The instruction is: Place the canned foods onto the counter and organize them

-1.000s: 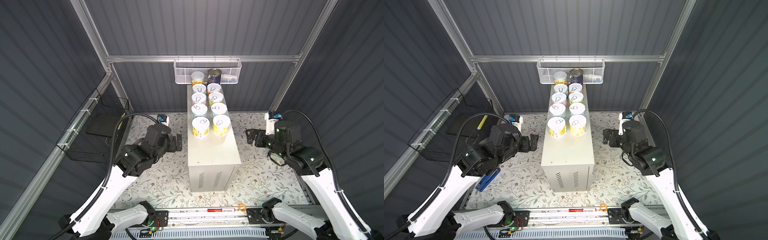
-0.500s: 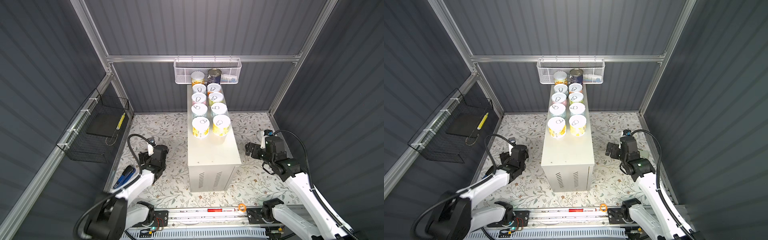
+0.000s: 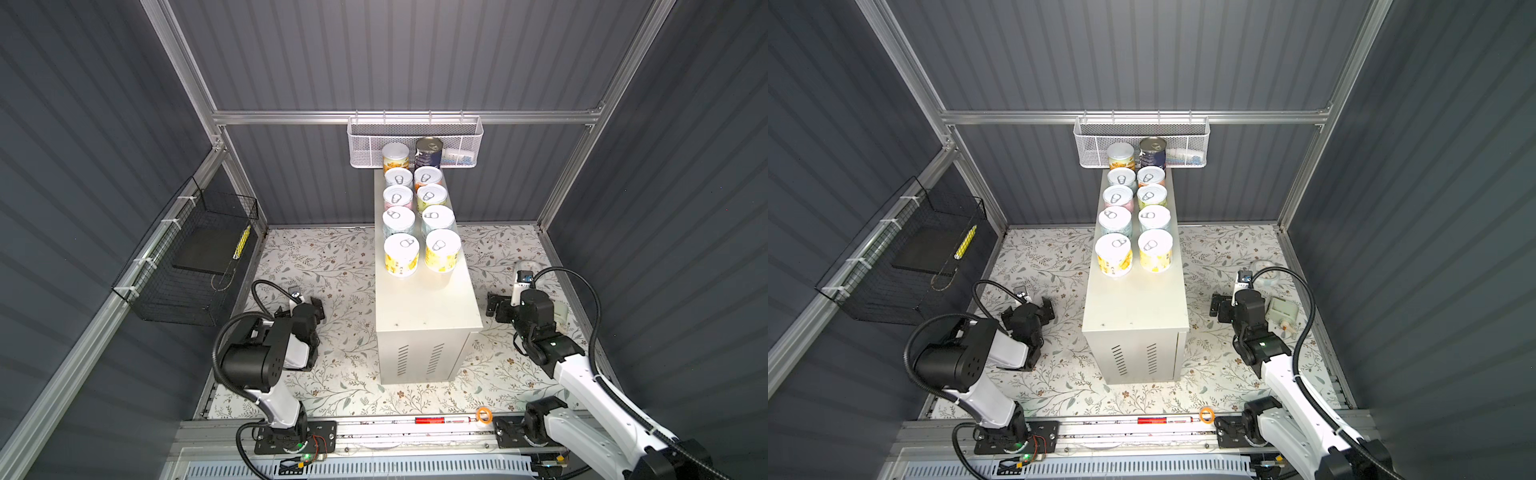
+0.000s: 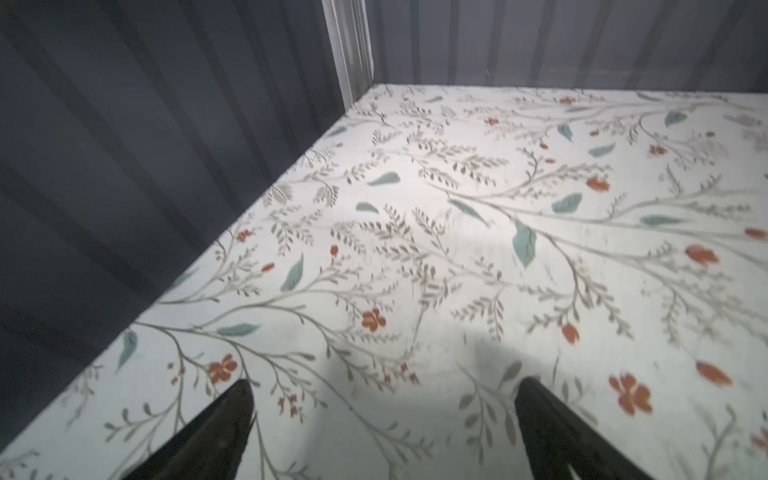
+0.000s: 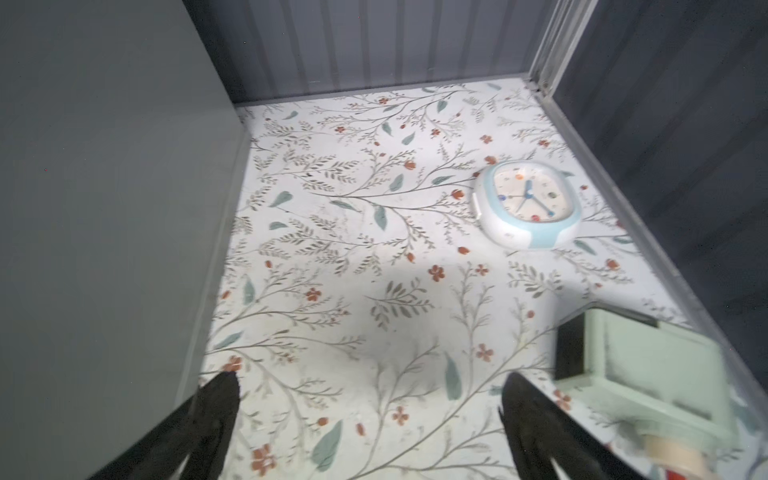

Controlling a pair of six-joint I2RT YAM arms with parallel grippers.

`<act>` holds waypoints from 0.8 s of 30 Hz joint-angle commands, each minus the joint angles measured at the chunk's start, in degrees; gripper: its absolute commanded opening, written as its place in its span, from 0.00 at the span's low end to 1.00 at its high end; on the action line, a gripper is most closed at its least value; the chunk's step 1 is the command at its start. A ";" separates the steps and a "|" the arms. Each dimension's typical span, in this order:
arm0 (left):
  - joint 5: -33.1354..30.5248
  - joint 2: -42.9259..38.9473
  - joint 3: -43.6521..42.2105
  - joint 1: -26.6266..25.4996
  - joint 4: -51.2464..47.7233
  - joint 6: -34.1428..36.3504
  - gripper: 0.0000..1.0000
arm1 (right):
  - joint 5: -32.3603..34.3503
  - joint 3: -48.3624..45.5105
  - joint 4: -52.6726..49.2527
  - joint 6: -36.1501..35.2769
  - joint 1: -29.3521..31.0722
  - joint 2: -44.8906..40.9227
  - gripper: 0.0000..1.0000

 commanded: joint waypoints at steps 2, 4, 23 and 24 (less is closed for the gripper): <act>6.28 -0.83 2.07 1.30 3.91 -0.36 0.99 | 8.87 -2.81 19.16 -7.98 -2.57 5.36 0.99; 6.44 -0.80 4.97 1.30 -1.17 0.01 0.99 | 8.37 -5.36 27.65 -7.18 -5.03 10.68 0.99; 7.61 -0.03 10.75 0.93 -10.89 1.39 1.00 | -5.20 -11.53 59.82 -7.70 -12.40 31.33 0.99; 7.52 0.00 10.70 0.91 -10.67 1.59 1.00 | -5.33 -11.41 60.18 -7.82 -12.40 31.54 0.99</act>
